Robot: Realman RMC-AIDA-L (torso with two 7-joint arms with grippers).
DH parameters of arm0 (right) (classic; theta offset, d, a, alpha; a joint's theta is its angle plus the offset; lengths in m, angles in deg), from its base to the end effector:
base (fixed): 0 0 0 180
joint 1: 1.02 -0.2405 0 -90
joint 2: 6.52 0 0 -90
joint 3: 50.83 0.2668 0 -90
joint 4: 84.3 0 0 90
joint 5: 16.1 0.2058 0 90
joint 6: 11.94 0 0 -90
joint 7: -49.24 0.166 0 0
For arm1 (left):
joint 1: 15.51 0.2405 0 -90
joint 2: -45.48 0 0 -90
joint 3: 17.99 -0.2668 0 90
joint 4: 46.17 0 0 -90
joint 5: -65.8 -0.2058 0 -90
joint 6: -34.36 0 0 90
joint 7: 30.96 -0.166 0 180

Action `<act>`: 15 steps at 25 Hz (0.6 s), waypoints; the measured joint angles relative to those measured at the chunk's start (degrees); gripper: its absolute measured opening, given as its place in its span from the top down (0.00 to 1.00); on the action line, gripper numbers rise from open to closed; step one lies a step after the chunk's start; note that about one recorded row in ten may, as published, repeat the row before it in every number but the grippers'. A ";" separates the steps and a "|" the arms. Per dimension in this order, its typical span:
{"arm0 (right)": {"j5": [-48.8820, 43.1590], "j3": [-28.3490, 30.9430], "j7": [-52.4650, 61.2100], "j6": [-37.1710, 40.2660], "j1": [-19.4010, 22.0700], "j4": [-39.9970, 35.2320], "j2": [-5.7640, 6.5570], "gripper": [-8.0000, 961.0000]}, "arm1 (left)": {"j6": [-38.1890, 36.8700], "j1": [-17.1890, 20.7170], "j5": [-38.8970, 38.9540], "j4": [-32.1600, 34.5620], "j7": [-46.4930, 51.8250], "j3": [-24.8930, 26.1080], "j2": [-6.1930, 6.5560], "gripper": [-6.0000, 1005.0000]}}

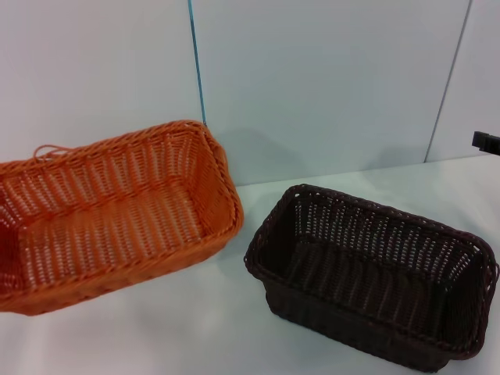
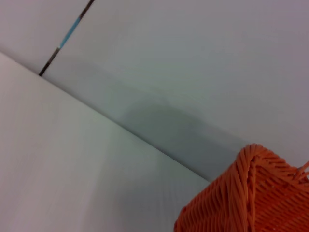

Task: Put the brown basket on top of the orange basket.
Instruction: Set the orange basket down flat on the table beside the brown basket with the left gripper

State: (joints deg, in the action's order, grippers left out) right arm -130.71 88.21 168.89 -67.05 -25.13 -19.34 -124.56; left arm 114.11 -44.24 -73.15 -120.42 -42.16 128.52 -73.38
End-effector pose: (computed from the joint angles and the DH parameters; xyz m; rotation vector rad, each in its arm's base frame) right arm 0.2998 0.4151 0.1251 -1.1242 -2.0299 -1.2826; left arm -0.2939 0.3846 0.1128 -1.5855 -1.8425 -0.5862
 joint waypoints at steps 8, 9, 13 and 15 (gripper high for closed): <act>0.00 0.00 -0.03 0.00 0.03 -0.01 0.00 0.20 | -4.67 3.05 1.51 -0.49 -0.56 -0.38 -4.05 0.83; 0.00 0.00 -0.03 0.00 0.03 -0.01 0.00 0.20 | -5.41 3.32 1.61 -0.48 -0.69 -0.49 -4.43 0.83; 0.00 0.00 -0.03 -0.04 0.09 -0.02 0.00 0.20 | -8.86 4.32 3.39 1.69 -1.31 -2.42 -4.95 0.83; 0.00 0.00 -0.04 -0.06 0.21 -0.01 0.00 0.20 | -11.08 4.94 4.20 2.90 -1.36 -4.35 -4.98 0.83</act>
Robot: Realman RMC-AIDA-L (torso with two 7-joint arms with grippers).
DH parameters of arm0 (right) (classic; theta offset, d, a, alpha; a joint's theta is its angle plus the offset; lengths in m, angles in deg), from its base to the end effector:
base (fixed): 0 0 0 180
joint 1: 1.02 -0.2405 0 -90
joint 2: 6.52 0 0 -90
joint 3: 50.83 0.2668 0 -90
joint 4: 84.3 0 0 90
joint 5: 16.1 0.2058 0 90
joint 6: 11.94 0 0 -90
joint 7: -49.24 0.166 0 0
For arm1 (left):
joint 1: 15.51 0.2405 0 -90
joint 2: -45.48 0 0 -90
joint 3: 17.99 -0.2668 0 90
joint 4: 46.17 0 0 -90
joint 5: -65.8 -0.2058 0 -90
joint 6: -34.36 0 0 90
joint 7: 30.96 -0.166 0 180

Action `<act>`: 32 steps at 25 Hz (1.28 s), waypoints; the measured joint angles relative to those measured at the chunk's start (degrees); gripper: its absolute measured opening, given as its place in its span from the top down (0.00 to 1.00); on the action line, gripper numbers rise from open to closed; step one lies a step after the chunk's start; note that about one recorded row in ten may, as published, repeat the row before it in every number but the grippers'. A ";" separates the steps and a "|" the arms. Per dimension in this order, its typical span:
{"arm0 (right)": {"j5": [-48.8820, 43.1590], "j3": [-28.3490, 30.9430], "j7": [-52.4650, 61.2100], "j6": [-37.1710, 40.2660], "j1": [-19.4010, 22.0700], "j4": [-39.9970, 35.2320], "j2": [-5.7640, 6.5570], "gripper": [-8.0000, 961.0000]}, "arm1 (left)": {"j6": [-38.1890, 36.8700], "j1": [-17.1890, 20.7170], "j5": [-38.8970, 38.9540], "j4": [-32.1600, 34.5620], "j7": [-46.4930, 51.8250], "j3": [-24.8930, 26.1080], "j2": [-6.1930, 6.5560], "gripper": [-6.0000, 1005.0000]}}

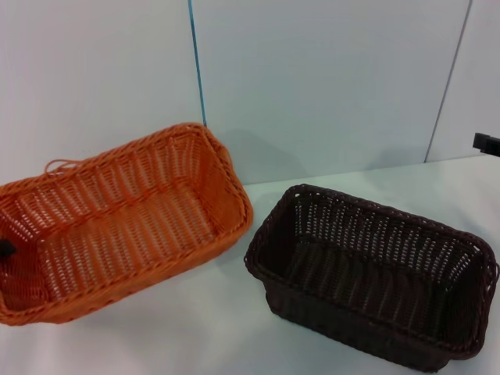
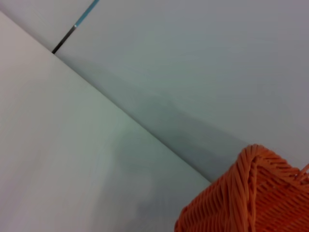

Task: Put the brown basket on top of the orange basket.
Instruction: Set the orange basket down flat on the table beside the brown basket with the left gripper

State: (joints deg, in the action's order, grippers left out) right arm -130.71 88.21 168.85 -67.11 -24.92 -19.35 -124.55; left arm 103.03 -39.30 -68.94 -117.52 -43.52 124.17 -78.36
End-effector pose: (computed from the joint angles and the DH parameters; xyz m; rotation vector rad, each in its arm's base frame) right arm 0.3013 0.4139 0.1250 -1.1280 -2.0301 -1.2836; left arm -0.3102 0.3773 0.0737 -1.4937 -1.8683 -0.6787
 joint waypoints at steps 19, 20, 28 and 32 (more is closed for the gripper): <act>0.00 0.00 0.00 0.01 0.15 0.07 0.00 0.20 | -14.43 4.82 4.55 4.27 1.22 -14.36 -0.42 0.83; 0.00 0.00 0.00 0.01 0.15 0.07 0.00 0.20 | -15.19 5.11 5.16 4.43 1.22 -15.09 -0.43 0.83; 0.00 0.00 0.00 0.26 0.24 -0.18 0.00 0.20 | -21.37 6.70 6.38 4.75 3.41 -19.87 -0.49 0.83; 0.00 0.00 0.00 0.40 -0.08 -0.64 0.01 0.20 | -23.02 6.74 6.46 4.90 3.63 -20.09 -0.47 0.83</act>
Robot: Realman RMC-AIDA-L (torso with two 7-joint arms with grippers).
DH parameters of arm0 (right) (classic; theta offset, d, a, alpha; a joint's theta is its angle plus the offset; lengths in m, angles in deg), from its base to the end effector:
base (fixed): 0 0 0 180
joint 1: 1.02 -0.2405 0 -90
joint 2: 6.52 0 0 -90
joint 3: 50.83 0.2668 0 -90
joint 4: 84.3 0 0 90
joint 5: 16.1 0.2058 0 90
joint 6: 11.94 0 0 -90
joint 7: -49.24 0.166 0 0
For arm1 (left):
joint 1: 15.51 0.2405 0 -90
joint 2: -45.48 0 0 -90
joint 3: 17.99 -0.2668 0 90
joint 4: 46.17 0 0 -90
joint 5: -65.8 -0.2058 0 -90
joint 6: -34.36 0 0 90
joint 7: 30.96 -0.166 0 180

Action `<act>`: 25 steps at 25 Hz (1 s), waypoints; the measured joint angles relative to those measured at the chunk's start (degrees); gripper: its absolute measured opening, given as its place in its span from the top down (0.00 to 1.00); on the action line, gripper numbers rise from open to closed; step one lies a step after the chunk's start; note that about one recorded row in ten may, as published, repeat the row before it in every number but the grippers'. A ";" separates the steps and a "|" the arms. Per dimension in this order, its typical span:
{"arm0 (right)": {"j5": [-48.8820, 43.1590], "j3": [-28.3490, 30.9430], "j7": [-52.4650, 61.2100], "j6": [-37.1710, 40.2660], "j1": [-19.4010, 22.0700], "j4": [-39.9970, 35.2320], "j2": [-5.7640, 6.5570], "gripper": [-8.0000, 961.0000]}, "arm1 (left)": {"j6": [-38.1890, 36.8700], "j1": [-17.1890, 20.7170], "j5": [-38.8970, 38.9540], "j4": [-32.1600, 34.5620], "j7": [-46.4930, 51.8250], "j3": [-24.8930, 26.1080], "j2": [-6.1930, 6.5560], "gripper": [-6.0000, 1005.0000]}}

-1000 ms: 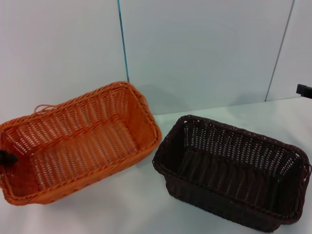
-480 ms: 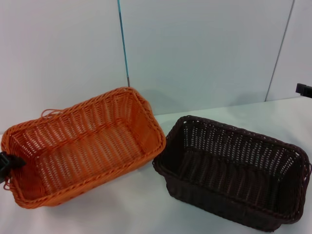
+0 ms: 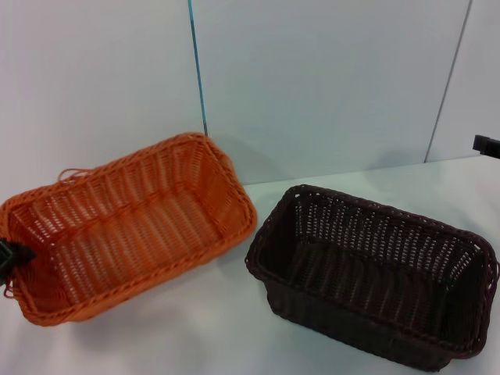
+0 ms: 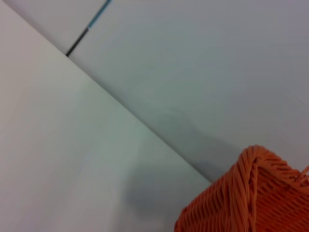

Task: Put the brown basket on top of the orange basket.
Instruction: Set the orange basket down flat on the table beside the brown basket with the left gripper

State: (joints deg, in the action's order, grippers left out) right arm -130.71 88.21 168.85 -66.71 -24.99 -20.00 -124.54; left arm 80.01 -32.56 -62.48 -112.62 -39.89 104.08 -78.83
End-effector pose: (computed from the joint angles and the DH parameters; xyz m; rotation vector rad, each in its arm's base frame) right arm 0.3035 0.4142 0.1233 -1.1395 -2.0245 -1.2834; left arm -0.3184 0.3849 0.0309 -1.4025 -1.7957 -0.7075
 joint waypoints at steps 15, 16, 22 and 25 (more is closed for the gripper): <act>0.00 0.00 -0.08 0.11 -0.10 -0.15 0.12 0.20 | -2.92 0.55 0.00 3.42 0.55 -2.38 0.13 0.83; 0.00 0.00 -0.08 0.11 -0.11 -0.15 0.14 0.20 | -2.82 0.73 0.00 3.38 0.62 -2.63 0.10 0.83; 0.00 0.00 -0.09 0.10 -0.11 -0.15 0.17 0.20 | -3.38 1.64 0.05 3.16 2.28 -6.93 0.05 0.83; 0.00 0.00 -0.09 0.09 -0.11 -0.15 0.16 0.20 | -4.54 1.85 -0.07 3.32 3.43 -9.74 0.05 0.83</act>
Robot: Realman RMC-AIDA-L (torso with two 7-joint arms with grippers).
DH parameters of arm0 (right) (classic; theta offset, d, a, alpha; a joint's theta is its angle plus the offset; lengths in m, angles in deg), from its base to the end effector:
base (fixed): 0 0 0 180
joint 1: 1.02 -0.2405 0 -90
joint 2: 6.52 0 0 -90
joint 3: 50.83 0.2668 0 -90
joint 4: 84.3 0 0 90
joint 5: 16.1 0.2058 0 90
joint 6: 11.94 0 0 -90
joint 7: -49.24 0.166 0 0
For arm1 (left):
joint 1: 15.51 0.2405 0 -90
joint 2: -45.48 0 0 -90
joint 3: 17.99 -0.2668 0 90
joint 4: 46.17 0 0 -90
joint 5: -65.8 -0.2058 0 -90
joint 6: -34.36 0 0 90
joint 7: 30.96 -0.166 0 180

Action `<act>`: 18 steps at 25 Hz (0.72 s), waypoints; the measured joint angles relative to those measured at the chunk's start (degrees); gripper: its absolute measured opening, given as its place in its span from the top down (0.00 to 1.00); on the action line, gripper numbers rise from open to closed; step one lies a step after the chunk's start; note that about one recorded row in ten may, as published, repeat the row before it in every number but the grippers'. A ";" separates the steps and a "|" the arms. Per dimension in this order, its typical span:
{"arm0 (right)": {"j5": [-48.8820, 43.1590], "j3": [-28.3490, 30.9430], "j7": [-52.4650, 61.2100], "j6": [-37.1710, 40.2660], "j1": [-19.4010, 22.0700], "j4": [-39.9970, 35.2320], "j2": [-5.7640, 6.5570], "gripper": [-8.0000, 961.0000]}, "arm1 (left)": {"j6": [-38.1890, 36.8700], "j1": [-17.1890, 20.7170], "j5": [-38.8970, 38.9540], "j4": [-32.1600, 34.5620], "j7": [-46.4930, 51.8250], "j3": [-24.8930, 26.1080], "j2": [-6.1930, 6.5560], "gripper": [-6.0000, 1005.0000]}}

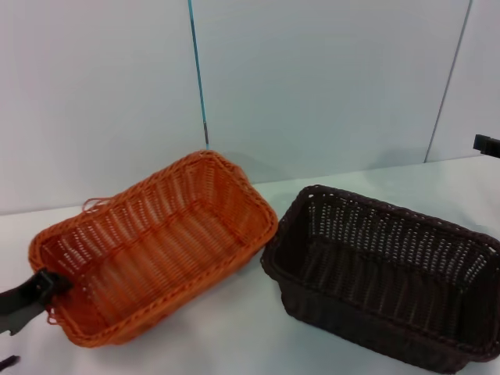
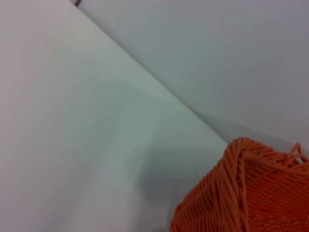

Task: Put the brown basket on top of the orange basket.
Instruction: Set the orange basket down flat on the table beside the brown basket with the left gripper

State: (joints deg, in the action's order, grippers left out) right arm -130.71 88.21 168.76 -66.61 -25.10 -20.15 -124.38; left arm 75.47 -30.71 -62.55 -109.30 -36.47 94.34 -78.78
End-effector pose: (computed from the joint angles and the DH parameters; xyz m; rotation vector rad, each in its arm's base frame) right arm 0.3037 0.4149 0.1242 -1.1374 -2.0258 -1.2865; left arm -0.3192 0.3740 -0.0103 -1.4355 -1.8521 -0.6253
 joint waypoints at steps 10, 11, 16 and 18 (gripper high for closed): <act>0.00 0.00 0.00 0.00 0.00 0.00 0.00 0.20 | -1.36 0.95 -0.21 0.01 1.58 -4.60 -0.04 0.83; 0.00 0.01 0.00 0.00 0.00 0.00 0.00 0.20 | -1.37 1.04 -0.21 -0.04 1.65 -4.85 -0.06 0.83; 0.00 -0.01 0.01 0.00 0.00 0.01 0.00 0.20 | -2.03 1.66 -0.20 -0.44 2.26 -6.84 -0.05 0.83; 0.00 -0.03 0.00 0.00 0.00 0.00 0.00 0.20 | -2.56 1.75 -0.09 -0.48 2.26 -7.53 -0.04 0.82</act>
State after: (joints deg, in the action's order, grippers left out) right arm -130.71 88.19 168.77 -66.61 -25.10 -20.14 -124.38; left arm 72.90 -28.96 -62.64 -109.78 -34.21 86.81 -78.82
